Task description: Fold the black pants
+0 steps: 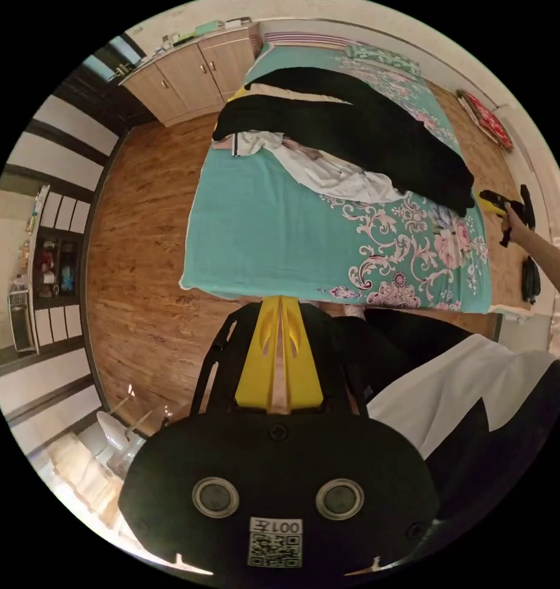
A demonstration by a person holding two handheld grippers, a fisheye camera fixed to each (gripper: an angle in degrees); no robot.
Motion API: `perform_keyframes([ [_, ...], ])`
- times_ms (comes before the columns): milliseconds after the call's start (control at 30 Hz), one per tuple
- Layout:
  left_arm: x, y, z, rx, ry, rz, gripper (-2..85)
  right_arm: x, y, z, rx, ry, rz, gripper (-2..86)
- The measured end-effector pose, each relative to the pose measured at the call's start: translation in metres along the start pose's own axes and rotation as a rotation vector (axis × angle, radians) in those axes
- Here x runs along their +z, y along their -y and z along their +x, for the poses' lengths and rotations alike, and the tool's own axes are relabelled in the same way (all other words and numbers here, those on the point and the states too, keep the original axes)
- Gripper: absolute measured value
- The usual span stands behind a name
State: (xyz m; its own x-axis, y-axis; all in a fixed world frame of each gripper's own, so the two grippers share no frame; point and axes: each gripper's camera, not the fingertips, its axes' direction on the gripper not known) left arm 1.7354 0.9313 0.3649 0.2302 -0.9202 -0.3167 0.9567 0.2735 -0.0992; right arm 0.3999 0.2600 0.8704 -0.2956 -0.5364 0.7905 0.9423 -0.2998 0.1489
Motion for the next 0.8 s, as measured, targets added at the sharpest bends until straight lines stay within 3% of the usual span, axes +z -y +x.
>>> perform_keyframes([
  [167,-0.04,0.08,-0.024,0.167,-0.032,-0.123,-1.0,0.042,0.048,0.051,0.185,-0.021,0.091,15.2],
  [333,-0.077,0.14,-0.04,0.131,-0.144,-0.165,-1.0,0.117,0.092,0.088,0.319,-0.036,-0.078,13.7],
  [433,-0.109,0.176,-0.031,0.152,-0.163,-0.164,-1.0,0.121,0.098,0.082,0.218,-0.068,-0.04,8.9],
  [600,-0.177,0.229,0.012,0.31,-0.221,-0.096,-0.8,0.062,0.07,0.081,0.1,0.405,0.19,6.3],
  [667,-0.215,0.258,0.047,0.443,-0.243,-0.037,-0.3,0.042,0.062,0.059,0.017,0.479,0.205,5.4],
  [800,-0.288,0.293,0.103,0.648,-0.335,0.11,3.5,-0.003,0.04,-0.019,-0.215,0.434,0.213,3.8],
])
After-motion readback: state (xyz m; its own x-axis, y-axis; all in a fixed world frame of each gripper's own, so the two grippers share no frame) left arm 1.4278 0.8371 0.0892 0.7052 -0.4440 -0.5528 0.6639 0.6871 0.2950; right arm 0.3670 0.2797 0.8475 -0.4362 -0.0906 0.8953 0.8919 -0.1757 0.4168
